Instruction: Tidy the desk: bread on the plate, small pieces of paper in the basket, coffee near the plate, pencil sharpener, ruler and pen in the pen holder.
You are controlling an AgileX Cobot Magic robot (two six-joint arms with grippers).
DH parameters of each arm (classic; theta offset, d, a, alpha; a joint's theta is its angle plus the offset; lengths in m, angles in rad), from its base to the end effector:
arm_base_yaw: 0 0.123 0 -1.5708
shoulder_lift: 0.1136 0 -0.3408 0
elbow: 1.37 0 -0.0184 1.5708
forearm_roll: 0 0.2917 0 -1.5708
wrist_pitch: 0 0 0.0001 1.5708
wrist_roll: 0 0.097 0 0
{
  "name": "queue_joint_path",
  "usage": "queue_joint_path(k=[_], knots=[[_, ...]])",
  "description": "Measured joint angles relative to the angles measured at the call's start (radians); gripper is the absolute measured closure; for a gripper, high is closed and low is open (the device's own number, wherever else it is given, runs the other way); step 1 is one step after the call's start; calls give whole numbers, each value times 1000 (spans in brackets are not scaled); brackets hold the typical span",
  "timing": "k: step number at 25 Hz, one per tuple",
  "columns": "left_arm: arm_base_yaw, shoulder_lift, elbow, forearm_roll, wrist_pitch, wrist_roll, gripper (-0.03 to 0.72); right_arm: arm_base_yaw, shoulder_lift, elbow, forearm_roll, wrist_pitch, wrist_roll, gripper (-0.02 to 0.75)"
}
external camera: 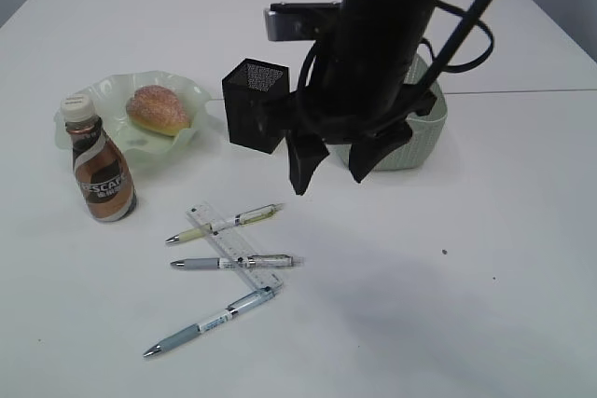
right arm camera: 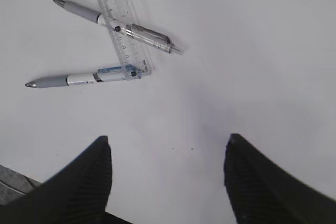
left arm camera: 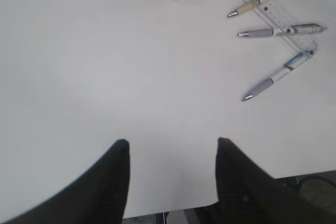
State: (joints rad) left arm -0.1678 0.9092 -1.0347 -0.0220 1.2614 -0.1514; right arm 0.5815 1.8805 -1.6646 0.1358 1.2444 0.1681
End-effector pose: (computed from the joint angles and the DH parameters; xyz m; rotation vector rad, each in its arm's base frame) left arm 0.1495 -0.0274 0.4094 0.0201 2.6261 -0.1410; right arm 0.3698 0.2580 0.3202 -0.5689 2.9377 0.2940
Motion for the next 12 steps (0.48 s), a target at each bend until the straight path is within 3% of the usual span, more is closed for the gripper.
queue_joint_path(k=[12], knots=[[0,-54,55,-6,-2,0,302,95,271,-335,58,-2,7,246]])
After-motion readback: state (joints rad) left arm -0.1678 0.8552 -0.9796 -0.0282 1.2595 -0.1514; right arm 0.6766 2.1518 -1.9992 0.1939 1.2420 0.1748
